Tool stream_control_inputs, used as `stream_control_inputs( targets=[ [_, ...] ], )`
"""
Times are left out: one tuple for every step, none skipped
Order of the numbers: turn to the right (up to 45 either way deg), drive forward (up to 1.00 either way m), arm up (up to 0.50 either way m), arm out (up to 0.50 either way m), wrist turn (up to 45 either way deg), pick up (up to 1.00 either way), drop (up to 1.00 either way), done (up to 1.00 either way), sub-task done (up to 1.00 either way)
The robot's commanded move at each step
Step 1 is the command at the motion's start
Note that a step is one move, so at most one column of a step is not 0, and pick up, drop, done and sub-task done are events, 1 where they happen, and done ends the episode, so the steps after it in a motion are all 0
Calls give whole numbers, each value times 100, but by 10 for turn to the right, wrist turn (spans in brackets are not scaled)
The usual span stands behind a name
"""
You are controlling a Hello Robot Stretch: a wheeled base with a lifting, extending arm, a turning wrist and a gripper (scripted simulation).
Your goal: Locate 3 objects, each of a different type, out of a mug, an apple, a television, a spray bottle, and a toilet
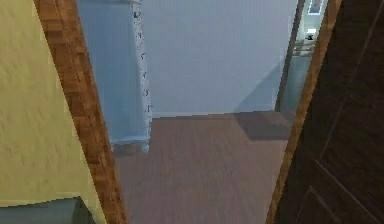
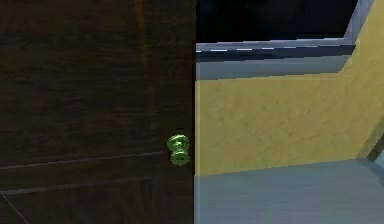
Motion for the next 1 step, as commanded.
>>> stream_control_inputs(
  targets=[
    [0,75,0,0,0,0,0,0,0]
  ],
)
